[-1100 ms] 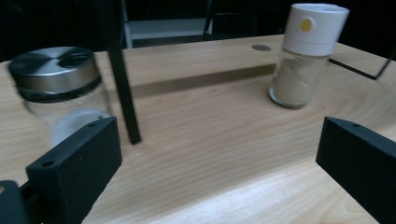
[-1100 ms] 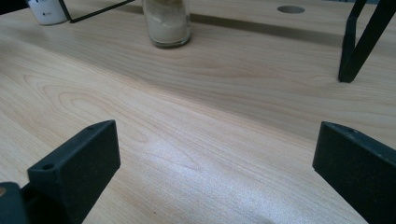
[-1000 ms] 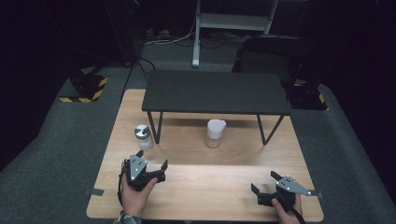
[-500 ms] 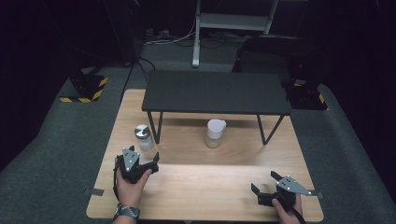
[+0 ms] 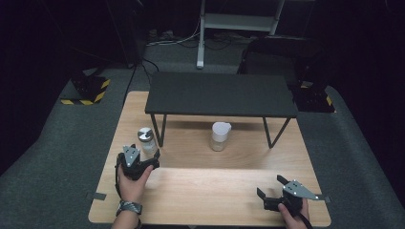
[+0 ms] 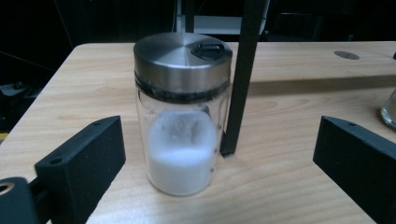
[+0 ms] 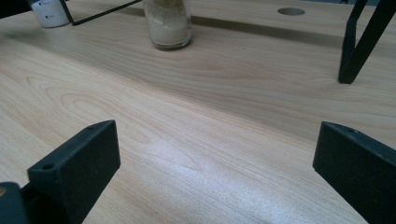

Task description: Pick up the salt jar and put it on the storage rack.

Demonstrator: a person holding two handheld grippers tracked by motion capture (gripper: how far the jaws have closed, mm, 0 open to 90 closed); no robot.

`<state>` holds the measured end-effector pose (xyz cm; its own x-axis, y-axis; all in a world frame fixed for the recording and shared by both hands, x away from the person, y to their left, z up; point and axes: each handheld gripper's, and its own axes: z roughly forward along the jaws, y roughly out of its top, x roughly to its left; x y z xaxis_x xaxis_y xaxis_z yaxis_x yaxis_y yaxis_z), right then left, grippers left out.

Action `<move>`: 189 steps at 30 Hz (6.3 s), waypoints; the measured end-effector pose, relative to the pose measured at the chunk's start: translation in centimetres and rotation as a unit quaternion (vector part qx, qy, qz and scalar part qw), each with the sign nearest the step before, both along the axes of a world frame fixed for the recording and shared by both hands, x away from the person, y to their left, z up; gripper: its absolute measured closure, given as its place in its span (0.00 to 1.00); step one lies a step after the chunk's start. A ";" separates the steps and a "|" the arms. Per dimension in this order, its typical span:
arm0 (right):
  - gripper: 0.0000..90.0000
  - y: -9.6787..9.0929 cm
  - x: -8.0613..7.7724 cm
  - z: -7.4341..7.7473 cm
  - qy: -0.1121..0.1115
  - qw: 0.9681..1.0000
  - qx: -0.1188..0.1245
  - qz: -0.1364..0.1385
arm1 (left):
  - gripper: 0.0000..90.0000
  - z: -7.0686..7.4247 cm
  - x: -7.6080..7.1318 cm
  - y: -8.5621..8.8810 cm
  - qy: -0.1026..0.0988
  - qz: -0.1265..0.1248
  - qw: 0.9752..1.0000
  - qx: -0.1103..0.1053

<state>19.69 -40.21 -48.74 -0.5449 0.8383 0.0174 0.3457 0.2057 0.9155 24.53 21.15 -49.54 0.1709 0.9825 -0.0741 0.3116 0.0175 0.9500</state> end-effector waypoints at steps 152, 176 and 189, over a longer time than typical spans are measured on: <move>0.01 -1.5 -0.1 -0.3 0.002 1.000 0.027 -0.001 | 0.39 14.6 -2.5 -5.6 -0.058 -0.099 0.993 0.009; 0.01 -1.4 -0.2 -0.3 0.002 1.000 0.023 0.003 | 0.39 20.3 0.1 -6.7 -0.076 -0.084 0.994 0.000; 0.01 -1.4 -0.2 -0.3 0.002 1.000 0.024 0.004 | 0.39 20.9 2.0 -7.0 -0.076 -0.067 0.995 -0.003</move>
<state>19.53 -41.65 -49.04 -0.5520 0.8316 0.0606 0.3485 0.1641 0.9228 26.49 14.13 -28.69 0.3103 0.9497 -0.0432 0.1640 -0.0087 0.9864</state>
